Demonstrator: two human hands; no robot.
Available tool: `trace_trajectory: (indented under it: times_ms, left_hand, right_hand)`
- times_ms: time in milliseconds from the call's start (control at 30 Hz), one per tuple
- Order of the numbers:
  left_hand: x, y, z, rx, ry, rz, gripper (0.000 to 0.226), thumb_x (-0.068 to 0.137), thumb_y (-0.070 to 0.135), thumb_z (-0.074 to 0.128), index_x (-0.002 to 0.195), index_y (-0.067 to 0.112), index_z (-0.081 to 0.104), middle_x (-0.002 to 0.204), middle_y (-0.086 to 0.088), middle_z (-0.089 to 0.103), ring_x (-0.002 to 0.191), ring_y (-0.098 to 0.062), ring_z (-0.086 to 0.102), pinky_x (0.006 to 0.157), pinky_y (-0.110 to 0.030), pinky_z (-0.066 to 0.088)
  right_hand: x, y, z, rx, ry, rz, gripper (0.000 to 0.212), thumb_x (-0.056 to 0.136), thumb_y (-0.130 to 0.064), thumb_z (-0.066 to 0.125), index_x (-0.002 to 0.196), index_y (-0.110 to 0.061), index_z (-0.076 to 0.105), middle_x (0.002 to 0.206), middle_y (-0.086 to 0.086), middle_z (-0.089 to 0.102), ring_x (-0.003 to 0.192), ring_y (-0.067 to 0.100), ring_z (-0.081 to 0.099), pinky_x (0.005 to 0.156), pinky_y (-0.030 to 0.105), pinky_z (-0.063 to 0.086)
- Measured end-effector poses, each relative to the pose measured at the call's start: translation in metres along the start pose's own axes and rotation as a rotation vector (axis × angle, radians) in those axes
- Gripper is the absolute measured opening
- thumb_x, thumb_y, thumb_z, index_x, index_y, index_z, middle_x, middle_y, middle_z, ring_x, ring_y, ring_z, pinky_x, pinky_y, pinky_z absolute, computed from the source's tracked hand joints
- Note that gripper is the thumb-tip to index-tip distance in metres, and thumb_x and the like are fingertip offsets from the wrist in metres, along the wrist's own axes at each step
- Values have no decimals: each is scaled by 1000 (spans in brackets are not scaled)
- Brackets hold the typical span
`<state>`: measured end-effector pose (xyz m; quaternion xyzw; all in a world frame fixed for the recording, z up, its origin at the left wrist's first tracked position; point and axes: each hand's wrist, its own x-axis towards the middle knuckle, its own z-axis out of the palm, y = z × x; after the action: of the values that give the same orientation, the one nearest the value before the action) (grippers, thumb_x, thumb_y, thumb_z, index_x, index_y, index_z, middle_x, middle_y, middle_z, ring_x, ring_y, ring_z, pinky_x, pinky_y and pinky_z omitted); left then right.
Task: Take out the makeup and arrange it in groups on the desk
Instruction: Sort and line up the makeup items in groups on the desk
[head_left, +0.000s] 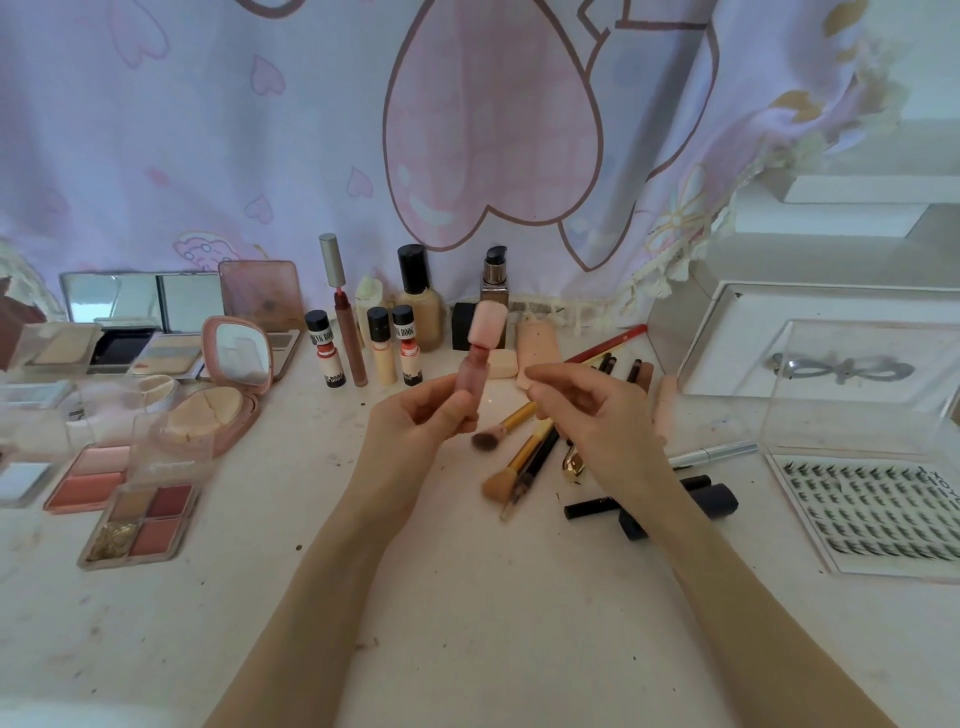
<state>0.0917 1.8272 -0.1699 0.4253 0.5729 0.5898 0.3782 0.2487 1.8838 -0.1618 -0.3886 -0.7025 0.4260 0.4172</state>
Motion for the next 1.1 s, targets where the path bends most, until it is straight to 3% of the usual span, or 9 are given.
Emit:
trace_trajectory:
  times_ms: [67,200,367,433,533,667,833,933,1100]
  left_hand:
    - [1,-1,0,-1,0,-6,23,87,10,59,101,28,63,90,10,71,79,-3,67,72,-13,52]
    - [-1,-1,2,28,-39,5,26,82,9,65,108,14,65,98,1,72,88,-8,68,79,-17,53]
    - [-2,1,3,85,-44,56,24,83,12,65,107,15,65,99,3,71,87,-6,67,77,-15,52]
    - [-1,-1,3,221,-12,125,22,87,16,61,108,20,64,98,7,70,88,-4,66,79,-15,51]
    - [4,-8,-6,633,42,188,27,93,23,51,119,22,59,110,12,61,102,-4,56,84,-8,40]
    - [2,-20,-30,1143,-30,171,35,97,31,39,131,24,45,137,3,40,130,-14,30,106,-29,22]
    - [-7,-30,-41,1276,-48,155,45,98,40,27,142,29,27,153,1,19,142,-16,11,115,-33,3]
    - [-4,-32,-41,1292,-79,129,48,98,41,22,145,31,20,156,2,13,144,-15,4,117,-36,1]
    - [-2,-32,-42,1328,-130,99,50,99,42,14,147,33,8,157,4,2,144,-15,-4,117,-36,-4]
  right_hand:
    - [0,-1,7,-93,2,-30,22,86,-23,63,108,-23,66,95,-19,63,89,-1,60,79,10,46]
    - [1,-1,16,-127,-23,-37,28,84,-26,65,111,-18,65,97,-10,64,88,-1,57,74,5,43]
    - [6,-6,20,-124,-26,-38,15,84,-24,66,98,-21,66,88,-9,63,83,0,57,74,10,44]
    - [10,-7,20,-120,-42,-44,12,82,-25,67,94,-25,66,88,-7,65,84,3,59,77,14,46]
    - [22,-8,21,-176,-105,-32,11,81,-24,68,88,-31,64,89,-8,66,83,1,59,77,11,45]
    - [48,-11,32,-249,-183,27,11,81,-22,68,90,-25,65,84,-14,62,83,1,58,77,13,44]
    - [72,-11,54,-364,-251,11,12,82,-19,67,94,-20,66,83,-13,60,84,4,56,73,13,42]
    - [80,-8,60,-492,-260,-9,21,84,-24,65,105,-16,66,93,-10,58,91,5,52,80,18,37]
    - [85,-3,62,-609,-289,-37,23,86,-25,63,107,-17,65,102,-5,62,89,5,50,77,19,35]
